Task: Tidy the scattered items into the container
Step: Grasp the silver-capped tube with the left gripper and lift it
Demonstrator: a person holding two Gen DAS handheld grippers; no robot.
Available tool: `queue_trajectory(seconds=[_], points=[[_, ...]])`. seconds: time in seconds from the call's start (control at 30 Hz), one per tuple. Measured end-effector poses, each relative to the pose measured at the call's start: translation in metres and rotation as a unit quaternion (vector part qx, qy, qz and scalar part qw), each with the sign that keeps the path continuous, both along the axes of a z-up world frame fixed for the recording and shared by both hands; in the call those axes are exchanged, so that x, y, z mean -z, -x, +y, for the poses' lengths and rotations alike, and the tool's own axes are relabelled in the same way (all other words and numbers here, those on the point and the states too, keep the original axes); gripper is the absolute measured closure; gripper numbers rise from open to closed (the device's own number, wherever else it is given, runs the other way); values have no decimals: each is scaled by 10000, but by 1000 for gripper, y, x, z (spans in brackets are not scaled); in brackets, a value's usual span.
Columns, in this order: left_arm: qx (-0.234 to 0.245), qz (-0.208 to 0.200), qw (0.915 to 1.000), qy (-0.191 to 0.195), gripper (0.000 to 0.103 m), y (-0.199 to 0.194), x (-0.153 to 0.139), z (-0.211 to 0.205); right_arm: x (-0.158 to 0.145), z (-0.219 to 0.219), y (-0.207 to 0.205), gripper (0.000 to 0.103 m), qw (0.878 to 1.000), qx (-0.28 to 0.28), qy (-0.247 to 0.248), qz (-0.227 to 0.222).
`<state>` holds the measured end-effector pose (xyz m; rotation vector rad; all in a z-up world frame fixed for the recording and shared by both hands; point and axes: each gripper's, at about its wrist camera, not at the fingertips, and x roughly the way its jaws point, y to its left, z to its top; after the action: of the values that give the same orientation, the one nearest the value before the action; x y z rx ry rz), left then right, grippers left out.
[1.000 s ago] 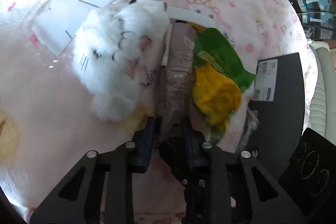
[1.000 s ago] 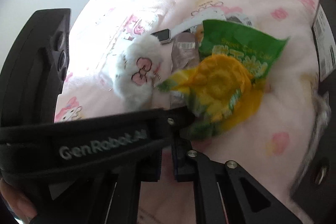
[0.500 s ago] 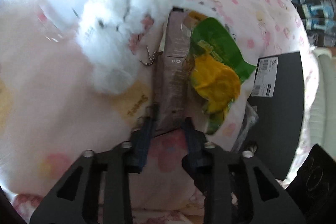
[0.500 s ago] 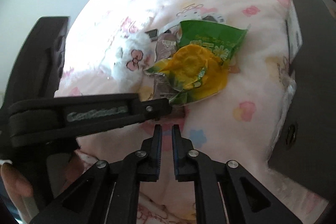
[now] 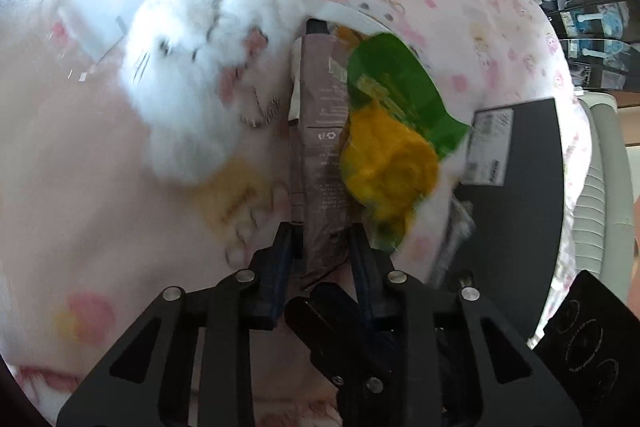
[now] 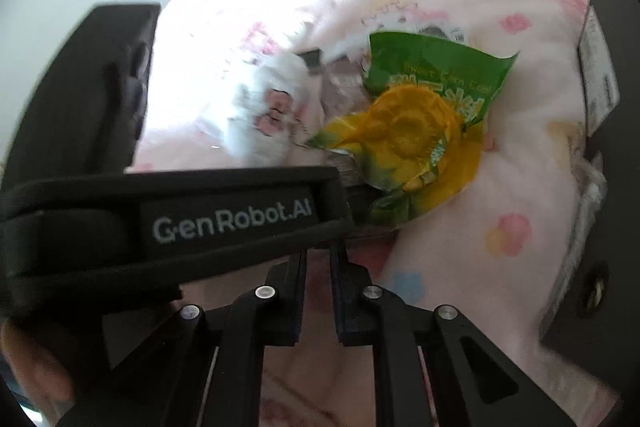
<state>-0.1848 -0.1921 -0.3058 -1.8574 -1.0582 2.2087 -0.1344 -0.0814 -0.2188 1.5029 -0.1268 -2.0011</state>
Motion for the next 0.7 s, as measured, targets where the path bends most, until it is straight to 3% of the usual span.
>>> queue_trajectory(seconds=[0.27,0.37,0.43,0.5,0.7], points=[[313,252,9992,81,83,-27,-22,14,-19,28,-18,93,9997,220,-22,72],[397,149,9989,-189,82,-38,-30,17,-32,38,-33,93,9999,-86,-81,-69],[591,247,9978,-146,81,-45,-42,20,-44,38,-55,93,9992,-354,-58,171],[716,257,9970,-130,81,-49,-44,24,-57,51,-68,93,9984,-284,-290,393],[905,50,9951,-404,81,-53,-39,24,-40,61,-57,90,9994,-180,-302,41]])
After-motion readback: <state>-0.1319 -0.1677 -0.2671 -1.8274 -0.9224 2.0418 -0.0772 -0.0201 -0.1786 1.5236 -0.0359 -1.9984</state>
